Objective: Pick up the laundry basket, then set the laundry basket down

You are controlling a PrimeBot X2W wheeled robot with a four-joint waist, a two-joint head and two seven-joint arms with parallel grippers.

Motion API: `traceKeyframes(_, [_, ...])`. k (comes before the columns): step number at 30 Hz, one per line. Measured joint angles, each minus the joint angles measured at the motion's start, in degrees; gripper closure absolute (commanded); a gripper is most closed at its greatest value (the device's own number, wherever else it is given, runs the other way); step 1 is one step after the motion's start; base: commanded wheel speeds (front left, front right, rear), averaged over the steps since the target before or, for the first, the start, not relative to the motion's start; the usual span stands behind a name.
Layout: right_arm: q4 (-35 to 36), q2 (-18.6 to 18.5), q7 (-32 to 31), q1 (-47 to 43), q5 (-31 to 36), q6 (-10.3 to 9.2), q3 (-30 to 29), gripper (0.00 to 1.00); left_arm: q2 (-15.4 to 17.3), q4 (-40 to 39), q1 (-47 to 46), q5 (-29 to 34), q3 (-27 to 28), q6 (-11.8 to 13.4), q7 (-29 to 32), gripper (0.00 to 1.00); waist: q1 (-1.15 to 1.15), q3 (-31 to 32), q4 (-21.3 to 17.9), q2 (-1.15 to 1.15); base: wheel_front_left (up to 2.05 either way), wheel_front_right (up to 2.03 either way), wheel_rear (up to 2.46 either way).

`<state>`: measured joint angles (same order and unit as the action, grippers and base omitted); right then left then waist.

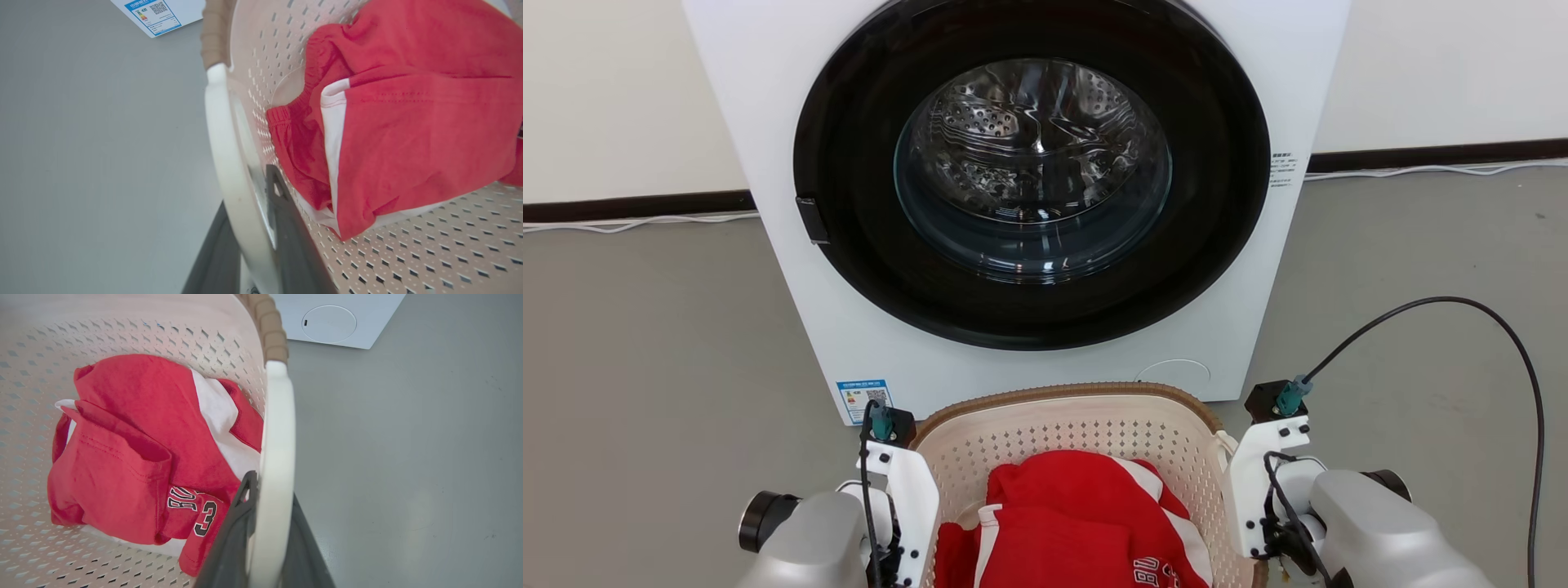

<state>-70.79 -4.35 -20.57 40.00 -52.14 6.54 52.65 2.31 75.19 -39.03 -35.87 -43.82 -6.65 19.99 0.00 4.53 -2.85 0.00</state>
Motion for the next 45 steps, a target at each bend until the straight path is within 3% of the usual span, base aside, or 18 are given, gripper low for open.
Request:
traceKeyframes(17, [-0.3, 0.0, 1.0, 0.2, -2.2, 0.0, 2.2, 1.0, 0.1, 0.0, -0.2, -0.6, -0.8, 0.0, 0.0, 1.0, 0.0, -1.3, 0.0, 0.0, 0.0, 0.0, 0.0])
traceKeyframes(25, [1.2, 0.0, 4.0, 0.2, -3.0, -0.01, 3.5, 1.0, 1.1, 0.0, -1.1, -0.5, -1.4, 0.5, -1.9, 1.0, 0.0, -4.8, 0.3, 0.0, 0.0, 0.0, 0.0])
traceKeyframes(45, [-0.4, -0.6, 22.8, 13.2, -1.6, -0.09, 5.3, 1.0, 2.4, -1.2, -14.2, 1.3, -2.4, 5.5, -17.1, 1.0, 0.0, -27.7, 1.5, 0.0, 0.0, 0.0, 0.0])
